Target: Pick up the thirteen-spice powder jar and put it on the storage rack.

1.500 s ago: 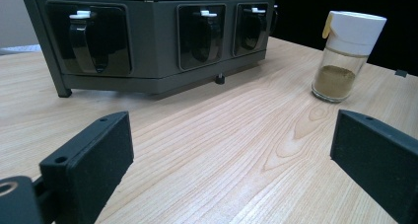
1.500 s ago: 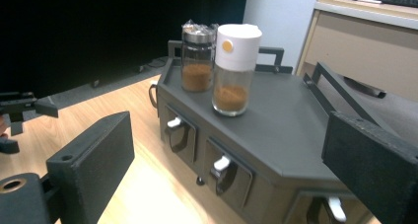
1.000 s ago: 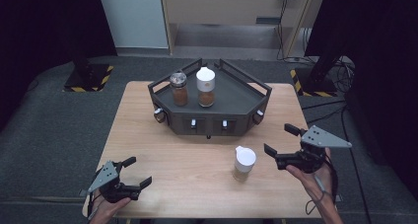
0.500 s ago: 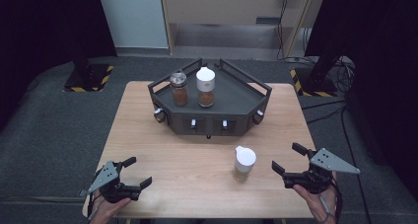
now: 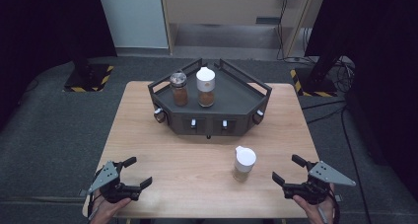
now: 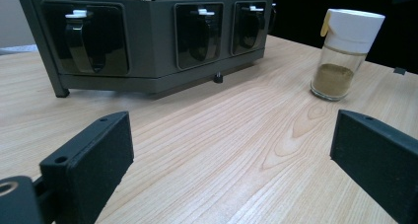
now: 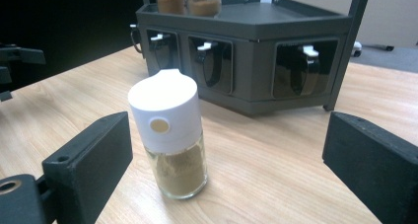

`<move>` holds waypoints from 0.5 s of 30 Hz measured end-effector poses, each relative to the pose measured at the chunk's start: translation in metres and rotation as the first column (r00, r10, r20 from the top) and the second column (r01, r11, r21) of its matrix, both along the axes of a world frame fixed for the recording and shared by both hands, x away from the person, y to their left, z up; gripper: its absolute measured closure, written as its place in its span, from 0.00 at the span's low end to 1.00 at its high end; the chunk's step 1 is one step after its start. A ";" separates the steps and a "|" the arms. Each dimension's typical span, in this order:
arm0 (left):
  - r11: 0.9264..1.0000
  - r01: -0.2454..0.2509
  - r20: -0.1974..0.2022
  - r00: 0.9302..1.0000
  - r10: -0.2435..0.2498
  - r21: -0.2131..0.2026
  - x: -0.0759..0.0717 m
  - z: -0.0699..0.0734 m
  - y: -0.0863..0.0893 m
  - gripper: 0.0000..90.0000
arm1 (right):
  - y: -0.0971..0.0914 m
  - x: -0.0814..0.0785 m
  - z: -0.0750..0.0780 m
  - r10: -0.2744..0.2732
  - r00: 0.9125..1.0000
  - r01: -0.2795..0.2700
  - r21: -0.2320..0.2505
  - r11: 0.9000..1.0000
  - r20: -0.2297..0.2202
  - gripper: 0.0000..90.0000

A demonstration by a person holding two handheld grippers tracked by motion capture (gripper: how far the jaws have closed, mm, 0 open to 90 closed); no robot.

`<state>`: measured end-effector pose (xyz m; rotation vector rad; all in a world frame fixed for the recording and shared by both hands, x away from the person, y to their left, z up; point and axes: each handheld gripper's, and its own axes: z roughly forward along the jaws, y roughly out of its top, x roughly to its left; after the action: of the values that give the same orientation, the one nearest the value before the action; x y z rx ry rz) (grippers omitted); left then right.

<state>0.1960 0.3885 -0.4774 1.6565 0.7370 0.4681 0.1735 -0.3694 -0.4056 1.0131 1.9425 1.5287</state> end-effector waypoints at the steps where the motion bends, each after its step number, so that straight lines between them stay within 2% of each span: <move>1: 1.000 0.001 0.000 1.000 -0.001 0.000 0.000 0.000 0.000 0.02 | 0.000 0.000 -0.001 -0.001 1.000 0.001 -0.001 1.000 -0.006 0.05; 7: 1.000 0.003 0.001 1.000 -0.003 0.000 0.000 0.000 0.000 0.02 | -0.002 0.002 -0.008 -0.003 1.000 0.003 -0.005 1.000 -0.021 0.05; 15: 1.000 0.013 0.002 1.000 -0.013 0.004 0.001 0.000 -0.001 0.02 | -0.003 0.002 -0.012 -0.019 1.000 0.018 -0.028 0.999 -0.013 0.05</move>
<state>0.1971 0.3878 -0.4773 1.6639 0.7237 0.4621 0.1754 -0.3727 -0.4181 1.0291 1.9526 1.4842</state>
